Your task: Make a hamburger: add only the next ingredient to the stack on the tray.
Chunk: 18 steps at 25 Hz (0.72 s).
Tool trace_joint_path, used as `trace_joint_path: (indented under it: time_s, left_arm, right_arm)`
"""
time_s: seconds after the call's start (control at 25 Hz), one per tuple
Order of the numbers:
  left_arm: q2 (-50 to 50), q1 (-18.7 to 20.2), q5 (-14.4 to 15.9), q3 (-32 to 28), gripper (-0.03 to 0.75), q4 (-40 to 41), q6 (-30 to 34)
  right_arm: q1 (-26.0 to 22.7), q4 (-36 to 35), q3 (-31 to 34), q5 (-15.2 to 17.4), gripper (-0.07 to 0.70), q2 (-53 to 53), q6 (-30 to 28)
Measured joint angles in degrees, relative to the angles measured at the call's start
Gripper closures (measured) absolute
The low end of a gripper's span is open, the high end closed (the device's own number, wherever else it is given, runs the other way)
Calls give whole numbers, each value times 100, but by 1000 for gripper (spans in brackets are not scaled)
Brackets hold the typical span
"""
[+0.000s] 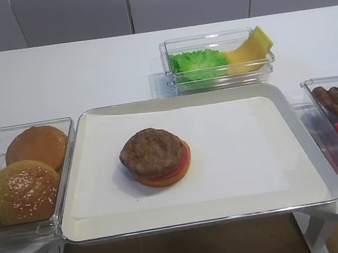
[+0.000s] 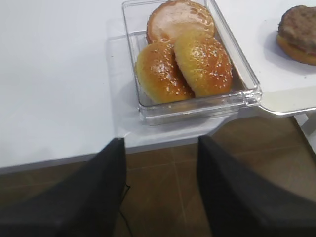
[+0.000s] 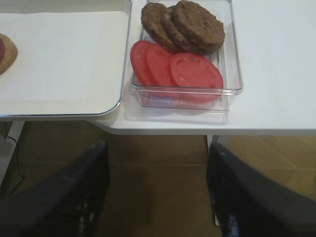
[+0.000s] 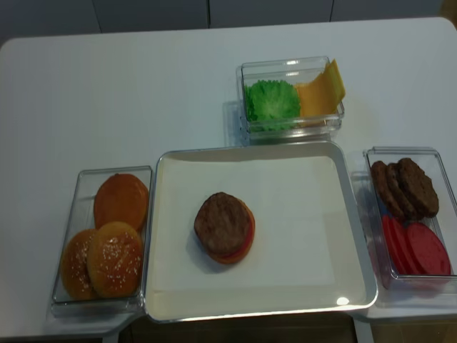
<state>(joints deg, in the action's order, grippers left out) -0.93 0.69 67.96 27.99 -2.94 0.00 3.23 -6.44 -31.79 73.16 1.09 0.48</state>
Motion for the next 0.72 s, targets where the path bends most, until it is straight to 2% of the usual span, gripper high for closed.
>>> trace_joint_path:
  time_s: [0.32, 0.72]
  left_arm:
    - [0, 0, 0, 0, 363, 0, 0]
    - [0, 0, 0, 0, 363, 0, 0]
  right_arm:
    - [0, -10, 435, -620, 164, 0, -79]
    - [0, -10, 452, -695, 164, 0, -90]
